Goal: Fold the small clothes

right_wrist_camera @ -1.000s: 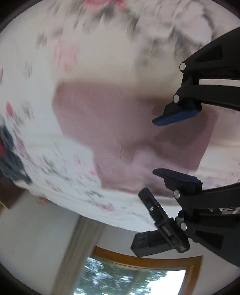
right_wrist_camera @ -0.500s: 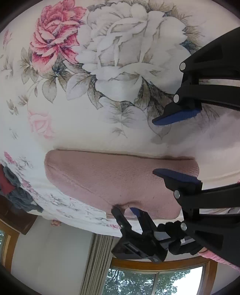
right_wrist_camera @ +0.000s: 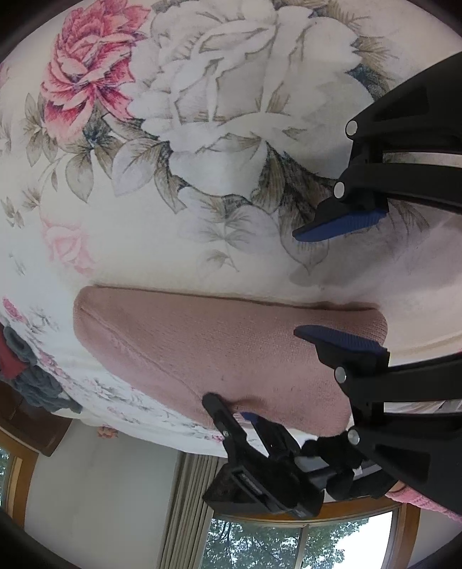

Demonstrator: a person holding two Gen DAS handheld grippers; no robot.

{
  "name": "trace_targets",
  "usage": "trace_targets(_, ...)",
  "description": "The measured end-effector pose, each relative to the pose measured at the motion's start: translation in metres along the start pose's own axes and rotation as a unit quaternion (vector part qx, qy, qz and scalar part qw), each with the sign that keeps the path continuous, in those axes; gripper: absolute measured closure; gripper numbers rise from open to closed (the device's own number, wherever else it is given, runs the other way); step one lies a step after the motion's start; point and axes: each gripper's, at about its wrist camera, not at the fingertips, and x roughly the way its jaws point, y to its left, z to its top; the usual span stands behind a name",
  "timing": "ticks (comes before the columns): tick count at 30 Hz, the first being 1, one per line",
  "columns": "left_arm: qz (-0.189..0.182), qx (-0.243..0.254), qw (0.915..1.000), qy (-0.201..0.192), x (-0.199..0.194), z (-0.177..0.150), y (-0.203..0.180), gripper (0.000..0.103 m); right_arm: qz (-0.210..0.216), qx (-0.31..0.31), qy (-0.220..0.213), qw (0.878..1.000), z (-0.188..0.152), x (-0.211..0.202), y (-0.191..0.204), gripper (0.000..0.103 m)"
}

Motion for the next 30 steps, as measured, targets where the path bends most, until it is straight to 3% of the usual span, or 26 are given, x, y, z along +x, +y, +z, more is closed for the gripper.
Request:
trace_targets(3,-0.008,-0.018,0.9998,0.003,0.008,0.001,0.006,0.045,0.001,0.0,-0.002,1.0,0.001,0.0,0.003,0.053)
trace_targets(5,-0.008,-0.011,0.9999,-0.001,0.009,0.0,0.001,0.053,0.001,0.001,-0.002,1.0,0.002,0.0,0.001,0.053)
trace_targets(7,-0.012,-0.002,0.9999,-0.009,0.006,-0.003,-0.005,0.07,-0.001,0.004,-0.002,1.0,0.0,-0.001,-0.005,0.053)
trace_targets(10,-0.015,0.0,0.9994,-0.033,-0.003,-0.006,-0.013,0.076,0.001,0.013,-0.003,1.0,0.0,-0.003,-0.011,0.053)
trace_targets(19,-0.06,0.027,0.9941,-0.087,-0.076,-0.012,-0.023,0.078,0.01,0.002,-0.01,1.0,-0.001,-0.01,-0.005,0.053)
trace_targets(30,-0.01,0.02,0.9944,-0.104,-0.167,0.017,0.044,0.078,0.045,-0.046,0.01,0.998,-0.002,0.018,0.049,0.05)
